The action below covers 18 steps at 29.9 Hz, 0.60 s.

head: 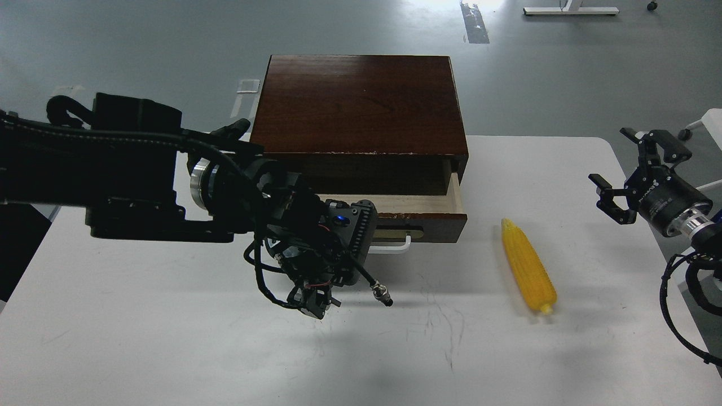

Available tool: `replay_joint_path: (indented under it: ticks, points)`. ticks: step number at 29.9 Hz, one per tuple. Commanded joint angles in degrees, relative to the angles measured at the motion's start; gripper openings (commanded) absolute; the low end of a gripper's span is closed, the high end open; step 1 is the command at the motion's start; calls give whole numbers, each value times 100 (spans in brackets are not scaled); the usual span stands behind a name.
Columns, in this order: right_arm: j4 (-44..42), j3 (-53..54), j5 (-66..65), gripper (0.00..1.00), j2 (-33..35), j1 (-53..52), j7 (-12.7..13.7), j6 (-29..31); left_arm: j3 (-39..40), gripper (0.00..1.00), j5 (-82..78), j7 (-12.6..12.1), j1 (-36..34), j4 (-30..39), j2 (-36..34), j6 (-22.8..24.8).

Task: Put corn in drawer with both arms
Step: 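Pull the drawer handle toward the robot with the left gripper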

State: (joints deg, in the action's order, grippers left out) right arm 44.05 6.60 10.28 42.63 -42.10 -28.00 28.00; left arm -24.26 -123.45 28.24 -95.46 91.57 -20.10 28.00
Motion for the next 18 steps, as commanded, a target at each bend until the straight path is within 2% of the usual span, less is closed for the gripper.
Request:
replay_joint_path:
  ticks: [1, 13, 18]
  points:
    - [7, -1, 0, 100, 0, 0, 0, 0, 44, 99, -109, -24, -25, -69, -3, 0]
    - [16, -1, 0, 100, 0, 0, 0, 0, 483, 99, -127, -24, -42, -60, -117, 0]
    - [16, 0, 0, 100, 61, 0, 0, 0, 1221, 99, 4, -24, -25, 89, -591, 0]
